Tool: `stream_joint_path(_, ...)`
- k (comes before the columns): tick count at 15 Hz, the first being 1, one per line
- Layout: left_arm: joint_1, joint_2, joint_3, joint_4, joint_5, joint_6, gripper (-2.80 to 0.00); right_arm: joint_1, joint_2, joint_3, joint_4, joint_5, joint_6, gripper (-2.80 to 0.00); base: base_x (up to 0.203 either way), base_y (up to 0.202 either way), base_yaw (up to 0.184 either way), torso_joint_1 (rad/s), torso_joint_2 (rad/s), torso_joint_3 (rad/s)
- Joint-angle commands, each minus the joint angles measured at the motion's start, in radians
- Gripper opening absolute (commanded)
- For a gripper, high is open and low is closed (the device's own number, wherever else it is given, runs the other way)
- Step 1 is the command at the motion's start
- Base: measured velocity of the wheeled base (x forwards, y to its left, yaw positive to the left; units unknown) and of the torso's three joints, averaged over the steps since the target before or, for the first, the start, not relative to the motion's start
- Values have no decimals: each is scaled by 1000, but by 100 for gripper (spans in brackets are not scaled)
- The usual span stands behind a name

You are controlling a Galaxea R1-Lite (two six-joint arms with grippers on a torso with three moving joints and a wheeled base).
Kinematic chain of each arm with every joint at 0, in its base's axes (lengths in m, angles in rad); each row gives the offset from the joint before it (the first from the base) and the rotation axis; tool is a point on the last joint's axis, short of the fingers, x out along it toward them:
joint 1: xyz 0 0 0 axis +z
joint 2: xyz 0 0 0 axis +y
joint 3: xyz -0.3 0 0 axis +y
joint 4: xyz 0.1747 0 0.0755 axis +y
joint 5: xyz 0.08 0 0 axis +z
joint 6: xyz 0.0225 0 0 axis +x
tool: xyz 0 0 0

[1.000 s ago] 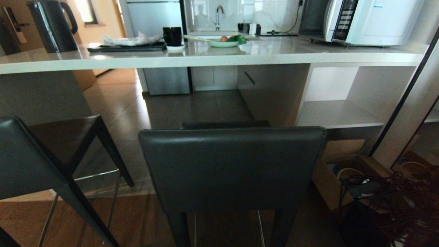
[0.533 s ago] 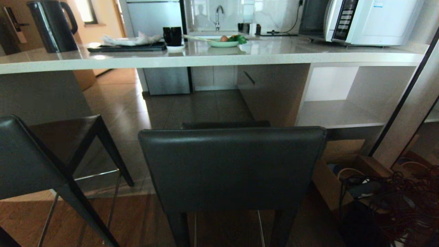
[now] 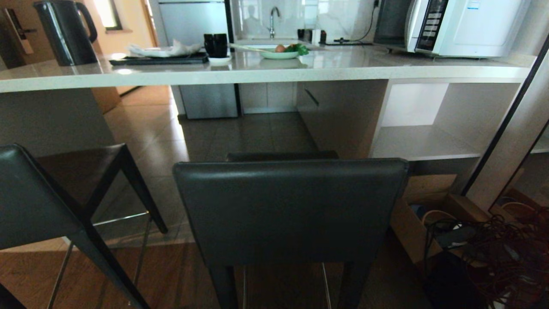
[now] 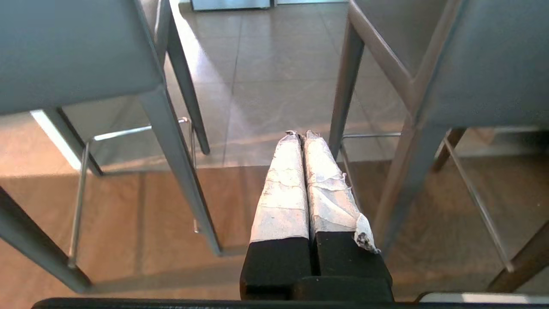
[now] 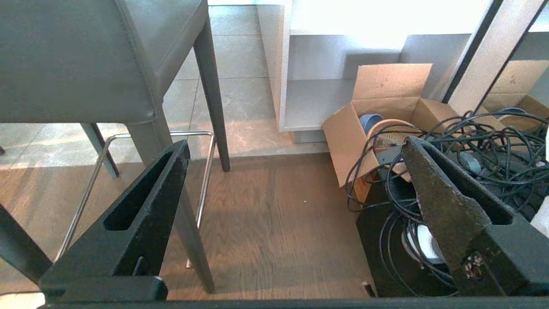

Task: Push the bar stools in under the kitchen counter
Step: Push the gray chair back under the dining table

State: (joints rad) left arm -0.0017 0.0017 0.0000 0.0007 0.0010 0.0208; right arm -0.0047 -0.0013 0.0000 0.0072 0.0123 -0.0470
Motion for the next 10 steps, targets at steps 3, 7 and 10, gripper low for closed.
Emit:
stream_joint_path(3,0,3,0,-1,-6,4,-280,1,0,2,0,4,-3,0,0,0,0,0,0,0)
stream_joint_path(7,-1,3,0,-1,1,-6,-280,0,0,0,0,14,-13,0,0,0,0,0,0,0)
stream_joint_path(10,0,3,0,-2,-1,-5,-280,1,0,0,-1,15,-25,-280,0,0,0,0,0,0)
